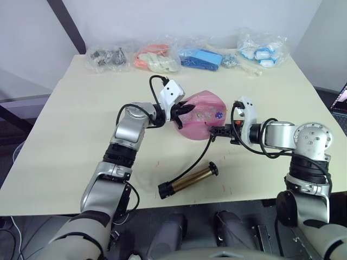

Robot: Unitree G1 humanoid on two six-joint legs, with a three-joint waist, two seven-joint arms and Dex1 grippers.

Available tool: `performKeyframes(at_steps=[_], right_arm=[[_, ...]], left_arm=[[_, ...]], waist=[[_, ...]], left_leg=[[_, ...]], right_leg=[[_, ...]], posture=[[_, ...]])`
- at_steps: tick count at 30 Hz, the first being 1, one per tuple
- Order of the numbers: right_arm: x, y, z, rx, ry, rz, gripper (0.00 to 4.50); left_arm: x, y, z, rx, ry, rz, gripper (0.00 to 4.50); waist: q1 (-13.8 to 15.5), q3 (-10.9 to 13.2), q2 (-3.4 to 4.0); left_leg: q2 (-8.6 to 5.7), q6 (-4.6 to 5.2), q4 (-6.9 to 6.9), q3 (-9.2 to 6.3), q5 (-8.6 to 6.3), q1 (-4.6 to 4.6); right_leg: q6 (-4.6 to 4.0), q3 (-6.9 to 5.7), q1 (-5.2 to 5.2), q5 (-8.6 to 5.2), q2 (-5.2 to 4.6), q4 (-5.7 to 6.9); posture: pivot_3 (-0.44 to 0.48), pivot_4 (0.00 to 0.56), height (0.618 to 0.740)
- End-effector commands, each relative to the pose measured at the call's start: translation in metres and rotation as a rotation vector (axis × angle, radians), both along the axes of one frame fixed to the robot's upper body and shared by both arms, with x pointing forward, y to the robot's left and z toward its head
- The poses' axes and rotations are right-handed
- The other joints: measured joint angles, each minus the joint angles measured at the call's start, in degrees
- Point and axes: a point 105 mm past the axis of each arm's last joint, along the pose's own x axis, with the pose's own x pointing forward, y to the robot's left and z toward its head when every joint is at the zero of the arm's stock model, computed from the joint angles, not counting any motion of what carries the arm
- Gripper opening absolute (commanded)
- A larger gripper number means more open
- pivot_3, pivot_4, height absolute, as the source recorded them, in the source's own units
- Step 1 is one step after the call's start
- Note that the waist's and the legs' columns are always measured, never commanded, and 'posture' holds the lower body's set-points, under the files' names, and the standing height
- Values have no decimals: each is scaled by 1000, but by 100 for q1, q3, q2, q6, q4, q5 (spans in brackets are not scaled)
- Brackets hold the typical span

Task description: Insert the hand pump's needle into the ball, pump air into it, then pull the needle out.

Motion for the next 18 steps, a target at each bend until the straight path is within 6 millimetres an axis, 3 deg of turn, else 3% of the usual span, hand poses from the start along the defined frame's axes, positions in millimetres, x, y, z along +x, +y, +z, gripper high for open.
performKeyframes(at_steps=[1,18], right_arm=[[1,1,11,19,-24,11,346],[0,-2,5,-17,0,12,346]], left_arm=[[-5,-8,2,9,-24,-46,120],[-6,-8,1,17,-31,-57,120]], waist=[[1,0,0],[3,0,0]], left_leg=[[0,0,0,0,0,0],[-1,-11,2,0,7,-27]], right_leg=[[0,-1,0,0,1,0],[0,-2,-25,0,0,0]], posture=[[0,150,740],[0,150,740]])
